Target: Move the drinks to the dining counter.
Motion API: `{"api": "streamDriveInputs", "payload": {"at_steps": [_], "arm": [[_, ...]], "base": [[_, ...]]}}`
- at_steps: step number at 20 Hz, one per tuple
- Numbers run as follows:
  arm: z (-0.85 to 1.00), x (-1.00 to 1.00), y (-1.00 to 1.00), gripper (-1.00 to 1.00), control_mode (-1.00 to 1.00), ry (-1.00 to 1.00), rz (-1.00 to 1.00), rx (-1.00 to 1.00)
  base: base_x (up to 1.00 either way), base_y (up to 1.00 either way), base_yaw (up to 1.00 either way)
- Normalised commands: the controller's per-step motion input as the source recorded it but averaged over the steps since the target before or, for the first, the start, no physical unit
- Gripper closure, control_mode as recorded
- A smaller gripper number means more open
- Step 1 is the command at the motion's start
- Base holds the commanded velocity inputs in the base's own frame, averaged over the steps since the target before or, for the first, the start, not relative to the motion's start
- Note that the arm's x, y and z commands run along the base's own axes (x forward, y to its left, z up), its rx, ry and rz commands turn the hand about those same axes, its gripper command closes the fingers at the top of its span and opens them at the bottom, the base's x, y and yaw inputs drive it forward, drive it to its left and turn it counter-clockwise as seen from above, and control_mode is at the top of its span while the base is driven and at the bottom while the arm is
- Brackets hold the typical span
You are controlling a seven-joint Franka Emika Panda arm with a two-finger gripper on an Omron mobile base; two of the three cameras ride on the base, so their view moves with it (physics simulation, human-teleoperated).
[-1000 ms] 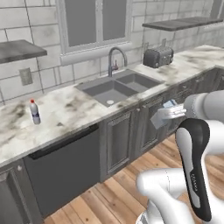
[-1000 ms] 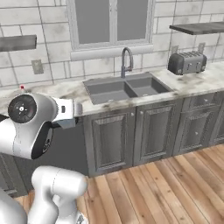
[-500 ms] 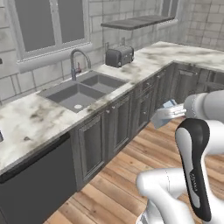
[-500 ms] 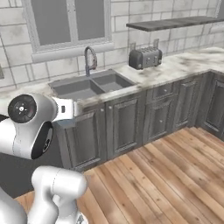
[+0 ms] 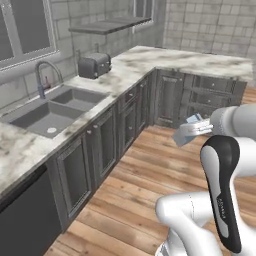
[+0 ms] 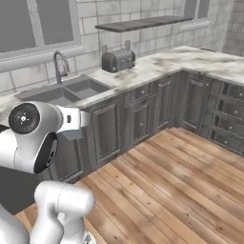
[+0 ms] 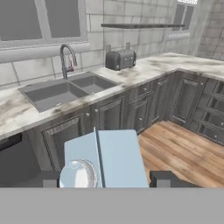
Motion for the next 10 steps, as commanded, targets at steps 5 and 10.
{"api": "streamDriveInputs", "payload": {"at_steps": [5, 10], "arm": [[0.0, 0.0, 0.0, 1.0, 1.0, 0.0, 0.0, 0.0], [0.0, 0.0, 0.0, 1.0, 1.0, 0.0, 0.0, 0.0]], "base": [[-0.02, -0.32, -0.36], [0.0, -0.3, -0.34]]}}
